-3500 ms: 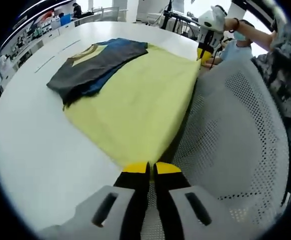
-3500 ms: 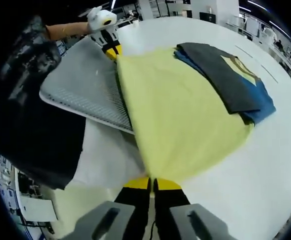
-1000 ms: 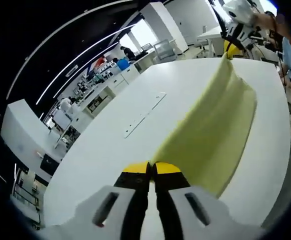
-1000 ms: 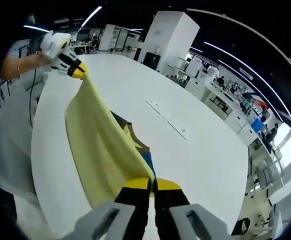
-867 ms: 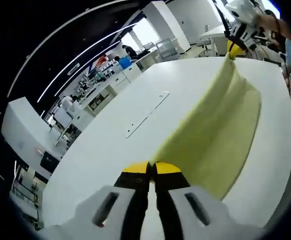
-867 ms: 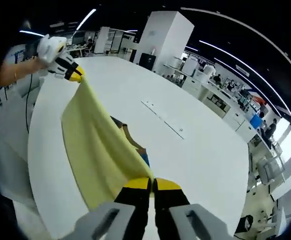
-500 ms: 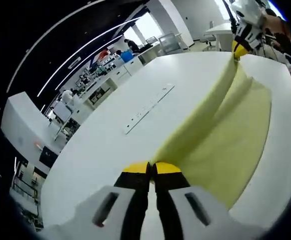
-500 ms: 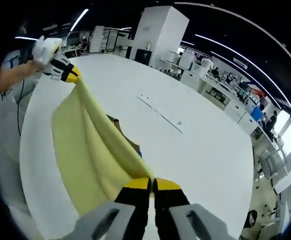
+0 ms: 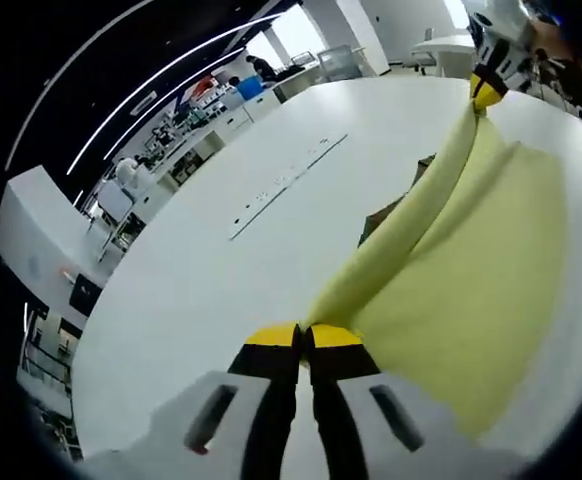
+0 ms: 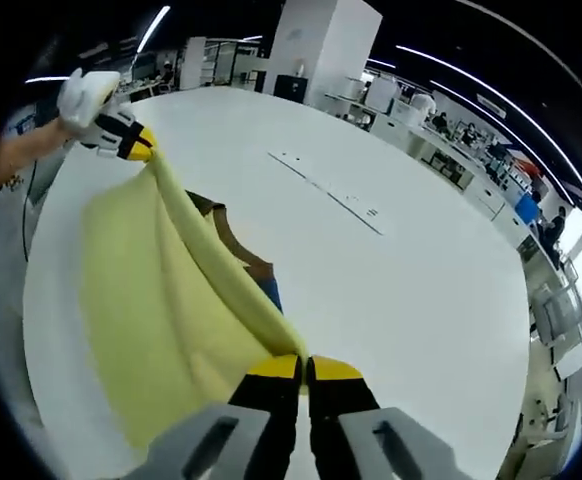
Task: Fold the garment on the visible template until the final outline fits inside the template.
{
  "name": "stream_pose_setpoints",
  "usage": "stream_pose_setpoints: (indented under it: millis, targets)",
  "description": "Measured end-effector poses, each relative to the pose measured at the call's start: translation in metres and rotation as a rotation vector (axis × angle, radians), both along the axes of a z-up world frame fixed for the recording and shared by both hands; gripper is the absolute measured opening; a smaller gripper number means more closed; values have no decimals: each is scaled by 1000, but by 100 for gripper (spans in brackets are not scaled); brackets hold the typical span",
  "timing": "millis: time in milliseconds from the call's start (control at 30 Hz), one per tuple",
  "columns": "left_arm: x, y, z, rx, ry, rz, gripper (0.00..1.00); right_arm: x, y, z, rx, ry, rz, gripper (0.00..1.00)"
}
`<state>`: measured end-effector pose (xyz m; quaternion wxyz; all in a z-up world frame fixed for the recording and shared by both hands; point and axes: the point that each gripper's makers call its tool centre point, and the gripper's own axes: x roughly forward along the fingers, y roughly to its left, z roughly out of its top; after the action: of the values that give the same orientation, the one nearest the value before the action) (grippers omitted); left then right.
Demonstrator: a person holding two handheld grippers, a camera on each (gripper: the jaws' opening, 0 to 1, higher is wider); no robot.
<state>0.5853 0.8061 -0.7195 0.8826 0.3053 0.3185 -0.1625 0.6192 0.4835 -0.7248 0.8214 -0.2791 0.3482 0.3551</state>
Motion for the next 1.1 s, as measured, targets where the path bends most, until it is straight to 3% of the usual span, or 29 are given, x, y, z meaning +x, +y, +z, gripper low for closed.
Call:
stream_pose_setpoints:
  millis: [300, 533, 767, 833, 933, 1000, 1100]
  targets:
    - [8, 2, -28, 8, 53, 5, 0, 12, 2, -28, -37, 33, 7, 0]
    - [11, 4, -40, -35, 80, 25, 0, 16, 1, -39, -35, 53, -6, 0]
    - [15, 2, -43, 21, 65, -42, 4, 19, 1, -42, 7, 80, -37, 2]
    - [13, 1, -41, -2, 69, -54, 8, 17, 0, -41, 35, 99, -54, 9]
    - [12, 3, -36, -26, 60, -61, 20, 14, -6, -40, 24, 97, -59, 27]
    - [10, 2, -34, -50, 60, -68, 28, 11, -8, -39, 18, 94, -51, 29]
    - [6, 2, -36, -53, 64, -85, 30, 9, -8, -37, 22, 86, -51, 29]
